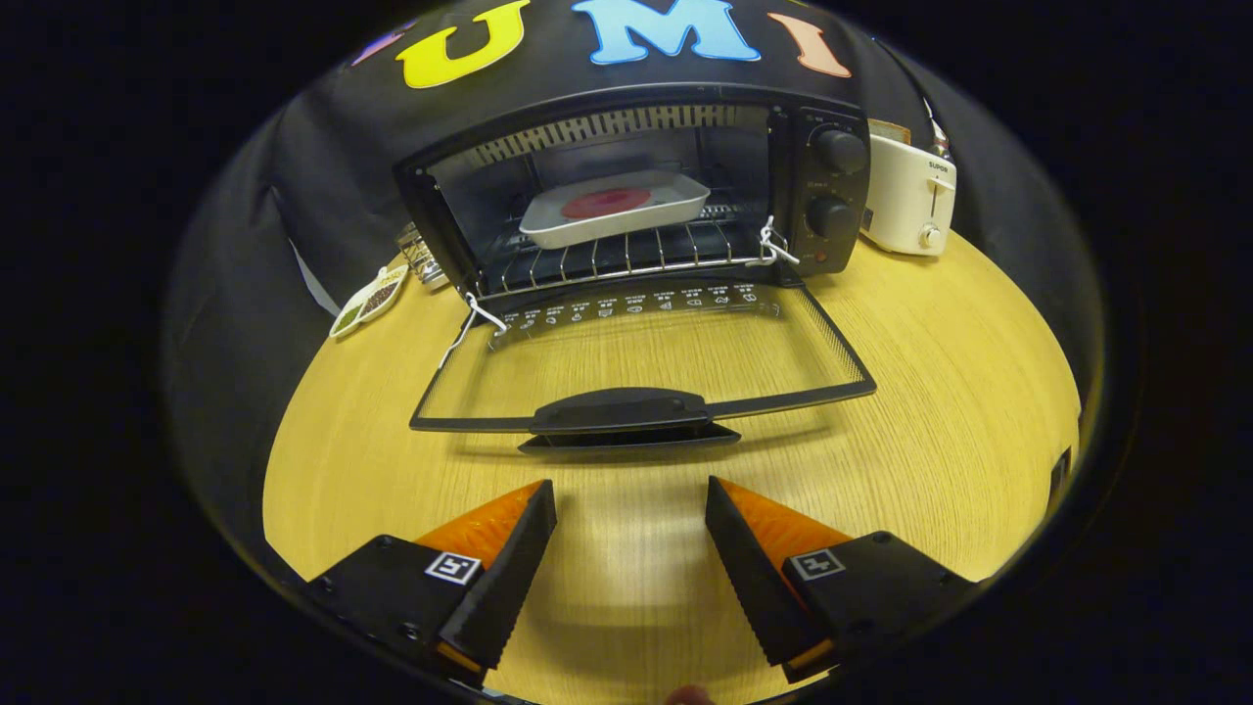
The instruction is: Open the toaster oven, put the food inside, and close the toaster oven door.
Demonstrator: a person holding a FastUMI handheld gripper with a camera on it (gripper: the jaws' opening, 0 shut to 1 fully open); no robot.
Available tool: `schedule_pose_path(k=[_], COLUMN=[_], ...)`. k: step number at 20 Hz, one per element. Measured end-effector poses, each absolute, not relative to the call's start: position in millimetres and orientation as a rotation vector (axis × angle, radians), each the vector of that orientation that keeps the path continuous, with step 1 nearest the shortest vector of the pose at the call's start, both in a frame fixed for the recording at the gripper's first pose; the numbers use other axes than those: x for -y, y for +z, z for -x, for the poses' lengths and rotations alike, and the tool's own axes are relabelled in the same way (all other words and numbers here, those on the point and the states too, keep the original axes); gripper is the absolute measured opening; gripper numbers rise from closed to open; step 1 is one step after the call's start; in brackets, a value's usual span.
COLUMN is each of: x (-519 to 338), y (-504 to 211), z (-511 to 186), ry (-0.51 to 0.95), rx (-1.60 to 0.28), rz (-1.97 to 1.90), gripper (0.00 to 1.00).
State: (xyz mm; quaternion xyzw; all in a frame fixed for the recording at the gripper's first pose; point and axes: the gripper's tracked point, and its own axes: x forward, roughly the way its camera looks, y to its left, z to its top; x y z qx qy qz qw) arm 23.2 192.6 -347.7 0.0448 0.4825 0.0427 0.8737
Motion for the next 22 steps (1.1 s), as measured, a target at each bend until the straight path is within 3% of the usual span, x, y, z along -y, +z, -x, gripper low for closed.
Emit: schedule_pose_path(k=[8,22], x=[-192,-197], y=[-353,-304], z=[-30,-29], ry=[0.053,0.031], rx=[-0.988,-0.883], rz=[0.04,0.05], gripper=[0.96,0.97])
